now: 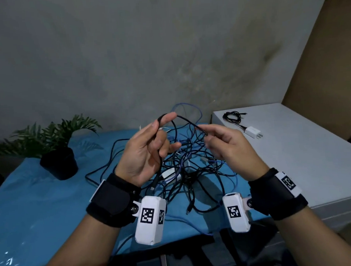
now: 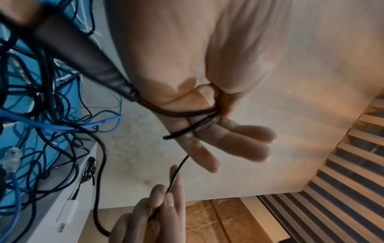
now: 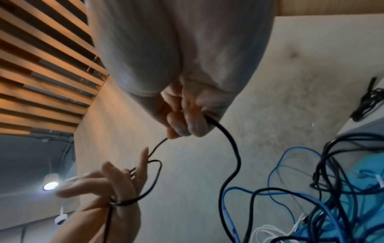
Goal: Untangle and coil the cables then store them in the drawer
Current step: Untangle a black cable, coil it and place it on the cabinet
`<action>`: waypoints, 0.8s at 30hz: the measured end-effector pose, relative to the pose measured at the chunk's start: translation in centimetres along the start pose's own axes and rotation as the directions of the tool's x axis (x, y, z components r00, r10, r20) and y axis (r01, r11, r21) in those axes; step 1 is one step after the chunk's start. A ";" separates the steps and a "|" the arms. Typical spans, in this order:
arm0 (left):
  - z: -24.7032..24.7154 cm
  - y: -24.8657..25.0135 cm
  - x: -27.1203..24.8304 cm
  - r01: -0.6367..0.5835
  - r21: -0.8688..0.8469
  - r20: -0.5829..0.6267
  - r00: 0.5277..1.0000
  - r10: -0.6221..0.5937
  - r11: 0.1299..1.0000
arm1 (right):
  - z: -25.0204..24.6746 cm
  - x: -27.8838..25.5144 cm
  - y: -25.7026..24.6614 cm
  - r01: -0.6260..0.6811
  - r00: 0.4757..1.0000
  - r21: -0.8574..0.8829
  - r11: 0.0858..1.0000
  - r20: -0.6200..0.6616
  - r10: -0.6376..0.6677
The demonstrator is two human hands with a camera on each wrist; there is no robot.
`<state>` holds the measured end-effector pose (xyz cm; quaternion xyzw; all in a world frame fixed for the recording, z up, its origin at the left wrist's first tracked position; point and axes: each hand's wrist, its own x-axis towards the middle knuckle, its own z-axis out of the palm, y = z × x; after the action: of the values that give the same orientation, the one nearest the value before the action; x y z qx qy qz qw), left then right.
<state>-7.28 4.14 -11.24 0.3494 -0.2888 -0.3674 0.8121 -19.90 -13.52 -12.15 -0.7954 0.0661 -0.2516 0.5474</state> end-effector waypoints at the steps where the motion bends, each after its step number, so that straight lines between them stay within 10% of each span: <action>1: -0.4 -0.2 0.3 -0.005 0.005 -0.018 1.000 0.005 1.000 | 0.2 0.2 0.2 0.005 1.000 0.018 1.000 -0.008 -0.005; 12: -1.1 0.1 3.8 -0.066 0.385 -0.037 0.996 0.087 0.921 | 2.0 3.7 1.7 -0.032 0.997 0.071 0.997 -0.070 0.037; 24: -1.2 1.2 1.0 0.007 0.304 -0.059 0.998 0.012 0.953 | 2.9 1.6 1.2 -0.041 0.999 0.112 0.993 0.034 0.037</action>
<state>-5.38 4.32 -10.76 0.4807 -0.3179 -0.3069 0.7574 -16.99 -12.18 -13.47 -0.7659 0.0587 -0.2315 0.5970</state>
